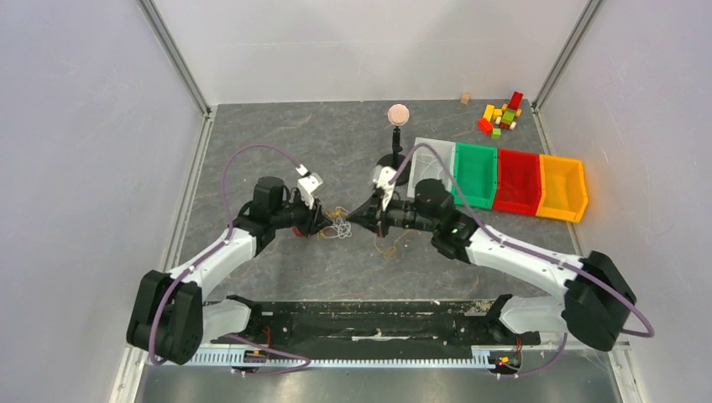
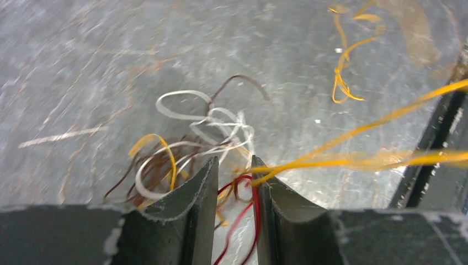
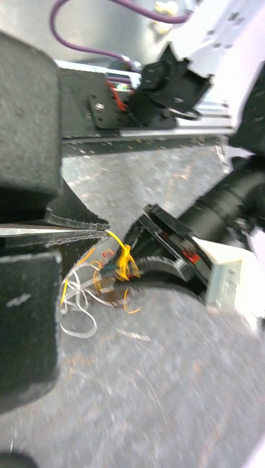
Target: Untangle the cables
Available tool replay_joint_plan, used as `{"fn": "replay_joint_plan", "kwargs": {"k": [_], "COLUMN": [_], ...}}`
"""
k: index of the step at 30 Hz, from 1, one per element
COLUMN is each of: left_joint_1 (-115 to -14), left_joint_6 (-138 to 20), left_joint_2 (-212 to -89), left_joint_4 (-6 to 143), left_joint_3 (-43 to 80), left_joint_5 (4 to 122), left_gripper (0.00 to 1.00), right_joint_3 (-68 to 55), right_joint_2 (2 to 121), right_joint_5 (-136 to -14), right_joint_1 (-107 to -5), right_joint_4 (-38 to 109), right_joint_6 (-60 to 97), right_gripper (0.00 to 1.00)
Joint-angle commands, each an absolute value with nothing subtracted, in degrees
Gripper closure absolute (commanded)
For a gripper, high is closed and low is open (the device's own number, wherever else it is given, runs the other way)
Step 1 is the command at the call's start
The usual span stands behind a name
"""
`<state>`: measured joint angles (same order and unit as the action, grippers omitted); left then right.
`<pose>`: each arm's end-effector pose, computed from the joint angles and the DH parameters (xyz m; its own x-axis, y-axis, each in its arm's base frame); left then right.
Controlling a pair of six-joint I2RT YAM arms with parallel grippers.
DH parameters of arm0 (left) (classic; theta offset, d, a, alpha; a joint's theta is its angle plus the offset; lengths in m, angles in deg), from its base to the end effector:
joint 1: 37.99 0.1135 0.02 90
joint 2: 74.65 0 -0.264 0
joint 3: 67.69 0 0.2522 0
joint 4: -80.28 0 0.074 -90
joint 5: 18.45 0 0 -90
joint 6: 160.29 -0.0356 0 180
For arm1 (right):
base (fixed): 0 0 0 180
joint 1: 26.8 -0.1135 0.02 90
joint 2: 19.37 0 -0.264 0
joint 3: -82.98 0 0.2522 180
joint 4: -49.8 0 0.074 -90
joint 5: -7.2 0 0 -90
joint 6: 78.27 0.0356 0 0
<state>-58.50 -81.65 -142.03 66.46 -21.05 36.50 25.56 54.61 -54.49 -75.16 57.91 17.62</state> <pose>0.2169 -0.1030 0.2094 -0.3772 0.3133 -0.8716 0.8202 0.5501 -0.1572 0.1821 0.2302 0.2799 -0.1966 -0.0852 -0.9768 -0.9545 0.2444 0.1708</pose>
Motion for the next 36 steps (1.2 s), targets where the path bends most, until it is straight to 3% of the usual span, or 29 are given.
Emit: {"fn": "replay_joint_plan", "kwargs": {"k": [1, 4, 8, 12, 15, 16, 18, 19, 20, 21, 27, 33, 35, 36], "left_joint_1": [-52.0, -50.1, -47.8, -45.4, -45.0, -45.0, -45.3, -45.4, -45.4, -45.4, -45.3, -45.2, -45.2, -45.2], "left_joint_6": [-77.7, -80.6, -84.3, -88.0, -90.8, -92.2, -93.0, -93.0, -92.9, -92.8, -92.8, -90.9, -90.8, -90.9], "left_joint_2": [-143.6, -145.2, -148.9, -150.8, -148.3, -147.2, -145.4, -144.8, -144.4, -144.2, -140.5, -140.2, -139.9, -139.8], "left_joint_4": [67.6, 61.4, 55.9, 51.1, 49.7, 48.8, 48.9, 49.2, 49.2, 48.9, 48.6, 48.4, 48.3, 48.2], "left_joint_3": [-19.8, -17.5, -15.8, -14.2, -14.0, -14.0, -14.7, -15.0, -15.1, -15.2, -15.9, -14.7, -14.7, -14.7], "left_joint_5": [36.9, 37.7, 39.1, 38.2, 32.5, 29.0, 25.4, 24.6, 24.2, 24.0, 21.4, 21.5, 21.4, 21.4], "left_gripper": [0.65, 0.66, 0.75, 0.71, 0.70, 0.71, 0.74, 0.76, 0.78, 0.80, 0.88, 0.88, 0.88, 0.89], "right_joint_3": [19.1, 15.0, 8.7, 4.1, 0.7, 1.2, 5.7, 9.3, 11.8, 14.4, 18.9, 16.4, 16.4, 16.1], "right_joint_2": [47.1, 44.1, 42.1, 40.8, 44.4, 46.1, 48.4, 49.1, 50.1, 51.6, 64.2, 75.3, 77.5, 78.5], "right_joint_5": [-59.8, -61.5, -62.9, -63.6, -59.4, -57.8, -55.3, -55.1, -54.1, -53.7, -55.3, -54.2, -54.4, -55.0], "right_joint_1": [-70.9, -67.7, -66.0, -65.6, -65.6, -65.5, -65.6, -65.6, -65.6, -65.8, -66.9, -68.7, -68.9, -69.0], "right_joint_4": [58.5, 57.0, 54.6, 52.4, 41.1, 36.6, 34.3, 36.9, 39.7, 42.0, 58.4, 64.7, 68.9, 70.4], "right_joint_6": [21.2, 23.4, 25.2, 22.9, 18.6, 17.1, 13.6, 13.5, 12.6, 12.2, 13.1, 15.6, 17.6, 18.1], "right_gripper": [1.00, 1.00, 1.00, 1.00, 1.00, 0.91, 0.48, 0.32, 0.20, 0.17, 0.10, 0.03, 0.08, 0.18]}}
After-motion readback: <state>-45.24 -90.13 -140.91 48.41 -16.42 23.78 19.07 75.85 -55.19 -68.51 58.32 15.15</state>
